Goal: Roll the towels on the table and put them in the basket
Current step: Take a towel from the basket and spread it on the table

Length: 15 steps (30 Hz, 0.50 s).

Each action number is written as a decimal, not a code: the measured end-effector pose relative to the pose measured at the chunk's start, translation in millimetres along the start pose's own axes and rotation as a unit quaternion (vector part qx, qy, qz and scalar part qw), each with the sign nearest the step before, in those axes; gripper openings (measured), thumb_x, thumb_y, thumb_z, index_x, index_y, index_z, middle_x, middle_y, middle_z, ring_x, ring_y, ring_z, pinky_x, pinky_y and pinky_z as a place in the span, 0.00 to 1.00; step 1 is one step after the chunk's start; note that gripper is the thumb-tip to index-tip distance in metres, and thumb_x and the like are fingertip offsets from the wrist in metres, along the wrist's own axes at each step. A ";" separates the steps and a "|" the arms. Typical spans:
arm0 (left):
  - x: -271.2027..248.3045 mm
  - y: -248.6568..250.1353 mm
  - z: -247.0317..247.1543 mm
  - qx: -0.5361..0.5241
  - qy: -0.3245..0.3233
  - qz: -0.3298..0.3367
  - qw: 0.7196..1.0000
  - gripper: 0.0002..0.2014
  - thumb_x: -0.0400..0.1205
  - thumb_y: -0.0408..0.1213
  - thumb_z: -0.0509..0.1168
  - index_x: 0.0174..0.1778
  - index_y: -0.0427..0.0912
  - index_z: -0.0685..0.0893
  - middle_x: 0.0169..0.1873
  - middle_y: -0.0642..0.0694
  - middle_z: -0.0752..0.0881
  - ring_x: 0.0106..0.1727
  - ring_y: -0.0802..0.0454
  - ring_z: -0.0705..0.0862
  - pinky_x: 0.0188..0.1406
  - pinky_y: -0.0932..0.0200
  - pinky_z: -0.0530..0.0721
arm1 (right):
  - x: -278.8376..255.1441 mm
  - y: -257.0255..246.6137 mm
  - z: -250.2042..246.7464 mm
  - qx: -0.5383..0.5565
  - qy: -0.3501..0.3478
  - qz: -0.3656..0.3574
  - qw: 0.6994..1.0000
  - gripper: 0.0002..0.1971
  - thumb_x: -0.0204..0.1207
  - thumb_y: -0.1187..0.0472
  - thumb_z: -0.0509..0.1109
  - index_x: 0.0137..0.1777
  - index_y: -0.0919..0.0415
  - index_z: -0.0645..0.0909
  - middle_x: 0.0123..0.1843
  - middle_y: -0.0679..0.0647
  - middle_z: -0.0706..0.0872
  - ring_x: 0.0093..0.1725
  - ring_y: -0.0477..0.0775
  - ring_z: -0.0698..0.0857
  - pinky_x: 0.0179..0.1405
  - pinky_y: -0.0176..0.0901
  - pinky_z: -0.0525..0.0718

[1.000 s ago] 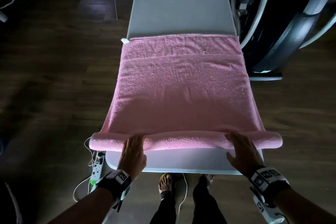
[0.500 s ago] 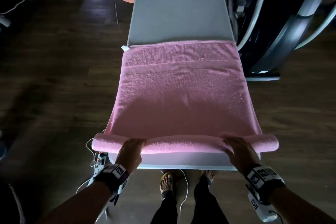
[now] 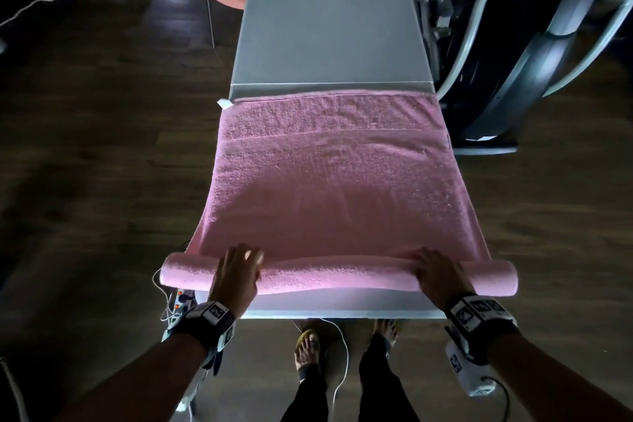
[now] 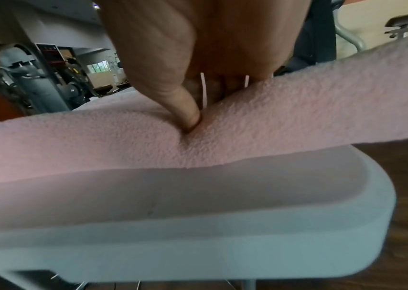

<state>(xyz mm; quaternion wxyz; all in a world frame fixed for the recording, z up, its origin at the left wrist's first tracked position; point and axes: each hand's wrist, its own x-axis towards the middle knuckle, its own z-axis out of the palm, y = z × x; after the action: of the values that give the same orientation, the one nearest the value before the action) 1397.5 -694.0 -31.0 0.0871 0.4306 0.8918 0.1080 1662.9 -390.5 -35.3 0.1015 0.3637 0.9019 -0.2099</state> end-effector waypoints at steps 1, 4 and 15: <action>2.5 2.3 -2.1 0.002 -0.001 0.004 1.000 0.14 0.62 0.23 0.70 0.39 0.44 0.81 0.37 0.45 0.81 0.39 0.41 0.79 0.36 0.51 0.77 | 2.2 -1.6 -1.3 -0.013 0.026 0.008 1.000 0.18 0.70 0.62 0.71 0.57 0.41 0.82 0.53 0.46 0.83 0.55 0.56 0.83 0.54 0.53 0.80; 2.8 4.1 -0.8 -0.035 0.002 0.023 0.999 0.19 0.60 0.17 0.69 0.31 0.47 0.74 0.28 0.50 0.75 0.32 0.44 0.77 0.33 0.55 0.73 | 1.6 -10.7 0.6 -0.026 0.086 -0.029 0.995 0.11 0.64 0.71 0.74 0.42 0.55 0.85 0.41 0.55 0.82 0.45 0.65 0.83 0.43 0.53 0.78; -28.7 -15.8 9.9 -0.021 -0.028 0.068 0.997 0.33 0.56 0.28 0.81 0.59 0.38 0.82 0.53 0.42 0.86 0.54 0.41 0.83 0.60 0.54 0.75 | -40.1 4.5 12.2 -0.023 0.080 -0.116 0.990 0.37 0.56 0.63 0.84 0.69 0.57 0.78 0.66 0.52 0.82 0.64 0.57 0.81 0.66 0.50 0.75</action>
<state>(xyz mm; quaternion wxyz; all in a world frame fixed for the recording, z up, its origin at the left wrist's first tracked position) 1405.7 -725.0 -42.9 0.1135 0.4913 0.8552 0.1198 1695.0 -417.7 -34.0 0.0120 0.2703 0.9476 -0.1699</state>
